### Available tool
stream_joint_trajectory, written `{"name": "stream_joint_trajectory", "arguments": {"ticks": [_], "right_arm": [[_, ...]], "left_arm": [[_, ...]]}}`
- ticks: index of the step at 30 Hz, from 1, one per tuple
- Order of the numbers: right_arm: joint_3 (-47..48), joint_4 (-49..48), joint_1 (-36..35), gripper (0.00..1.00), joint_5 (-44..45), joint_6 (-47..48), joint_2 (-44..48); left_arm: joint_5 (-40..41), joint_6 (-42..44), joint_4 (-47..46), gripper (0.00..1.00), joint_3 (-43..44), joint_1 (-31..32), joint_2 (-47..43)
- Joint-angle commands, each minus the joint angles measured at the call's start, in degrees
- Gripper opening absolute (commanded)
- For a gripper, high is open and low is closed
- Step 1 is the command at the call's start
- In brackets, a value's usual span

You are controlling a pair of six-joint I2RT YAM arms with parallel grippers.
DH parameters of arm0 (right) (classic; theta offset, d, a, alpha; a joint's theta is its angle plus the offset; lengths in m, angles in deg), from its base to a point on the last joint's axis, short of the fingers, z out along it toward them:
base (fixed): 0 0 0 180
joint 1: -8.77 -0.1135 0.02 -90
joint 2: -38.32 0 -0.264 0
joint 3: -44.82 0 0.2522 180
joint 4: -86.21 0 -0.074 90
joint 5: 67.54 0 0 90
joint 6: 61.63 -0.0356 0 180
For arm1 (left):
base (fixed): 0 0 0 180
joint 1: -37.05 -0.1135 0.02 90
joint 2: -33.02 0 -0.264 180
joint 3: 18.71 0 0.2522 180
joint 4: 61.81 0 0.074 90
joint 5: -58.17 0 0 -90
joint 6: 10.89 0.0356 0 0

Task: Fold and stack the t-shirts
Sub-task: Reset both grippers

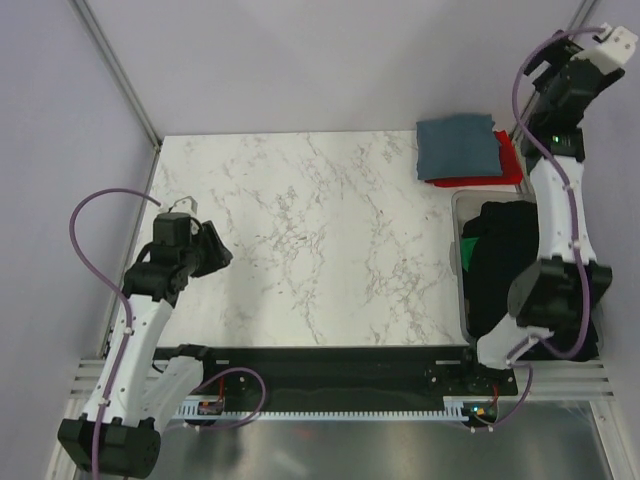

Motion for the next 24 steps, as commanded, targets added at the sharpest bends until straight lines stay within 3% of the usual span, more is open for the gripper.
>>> {"name": "stream_joint_trajectory", "arguments": {"ticks": [1, 3, 5, 9, 16, 19, 24], "right_arm": [[-15.96, -1.44, -1.17, 0.98, -9.71, -14.58, 15.48], [-22.77, -0.48, -3.89, 0.98, -12.01, -17.68, 21.23], [-31.03, 1.36, -12.75, 0.98, -11.14, -15.68, 28.36], [-43.85, 9.08, -35.04, 0.98, -1.85, -16.7, 37.24], [-59.59, 18.85, -62.83, 0.98, 15.91, -33.11, 39.63], [-65.24, 19.13, -68.85, 0.98, 15.59, -39.88, 39.81], [-72.88, 14.22, -73.6, 0.98, 14.44, -41.41, 39.19]], "left_arm": [[0.88, -1.57, -1.84, 0.53, 0.25, -0.03, -1.75], [0.62, -1.48, -1.92, 0.55, 0.25, -0.03, -2.19], [0.62, -1.39, -1.92, 0.58, 0.25, -0.03, -2.63], [1.32, -1.39, -2.01, 0.82, 0.16, -0.03, -3.95], [0.88, -1.39, -2.1, 0.83, 0.07, 0.06, -2.9], [0.18, -1.39, -2.19, 0.82, -0.01, 0.06, -2.37], [-0.08, -1.3, -2.28, 0.79, -0.1, 0.06, -1.76]]}}
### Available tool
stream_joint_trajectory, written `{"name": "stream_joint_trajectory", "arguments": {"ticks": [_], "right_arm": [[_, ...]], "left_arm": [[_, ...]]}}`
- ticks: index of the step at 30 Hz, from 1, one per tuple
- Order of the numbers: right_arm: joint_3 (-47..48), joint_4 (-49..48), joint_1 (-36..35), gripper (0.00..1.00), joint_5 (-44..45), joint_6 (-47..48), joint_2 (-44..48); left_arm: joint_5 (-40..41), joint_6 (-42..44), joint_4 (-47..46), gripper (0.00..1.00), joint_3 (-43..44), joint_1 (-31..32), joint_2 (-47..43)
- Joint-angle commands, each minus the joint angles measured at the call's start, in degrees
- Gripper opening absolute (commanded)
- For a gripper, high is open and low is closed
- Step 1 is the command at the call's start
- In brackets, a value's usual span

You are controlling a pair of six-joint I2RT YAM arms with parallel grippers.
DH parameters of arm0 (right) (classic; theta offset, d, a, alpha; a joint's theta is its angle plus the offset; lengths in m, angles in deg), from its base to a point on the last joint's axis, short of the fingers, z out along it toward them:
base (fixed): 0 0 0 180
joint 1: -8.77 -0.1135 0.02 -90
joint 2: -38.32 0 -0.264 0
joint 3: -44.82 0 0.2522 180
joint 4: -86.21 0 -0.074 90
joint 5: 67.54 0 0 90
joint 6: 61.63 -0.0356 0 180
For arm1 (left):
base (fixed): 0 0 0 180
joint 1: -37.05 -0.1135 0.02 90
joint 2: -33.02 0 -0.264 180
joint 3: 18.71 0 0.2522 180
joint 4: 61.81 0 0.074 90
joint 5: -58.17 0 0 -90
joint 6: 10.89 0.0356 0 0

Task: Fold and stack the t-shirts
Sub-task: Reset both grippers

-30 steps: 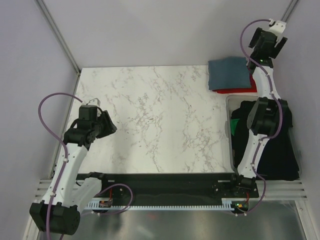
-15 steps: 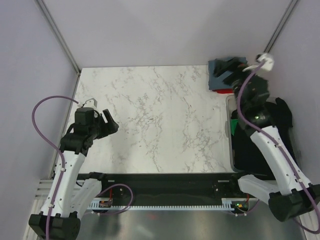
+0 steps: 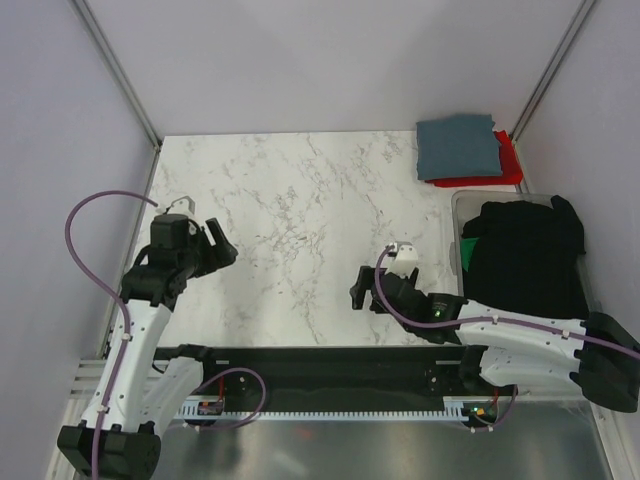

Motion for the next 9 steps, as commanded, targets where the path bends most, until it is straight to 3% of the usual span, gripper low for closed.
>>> {"name": "stream_joint_trajectory", "arguments": {"ticks": [1, 9], "right_arm": [[-3.19, -3.89, -1.68, 0.98, 3.93, -4.83, 0.81], [-6.18, -10.66, -2.11, 0.98, 4.72, -2.72, 1.6]], "left_arm": [[-0.02, -0.71, -1.88, 0.79, -0.19, 0.06, 0.25], [0.86, -0.97, -1.79, 0.77, -0.1, 0.06, 0.35]]}}
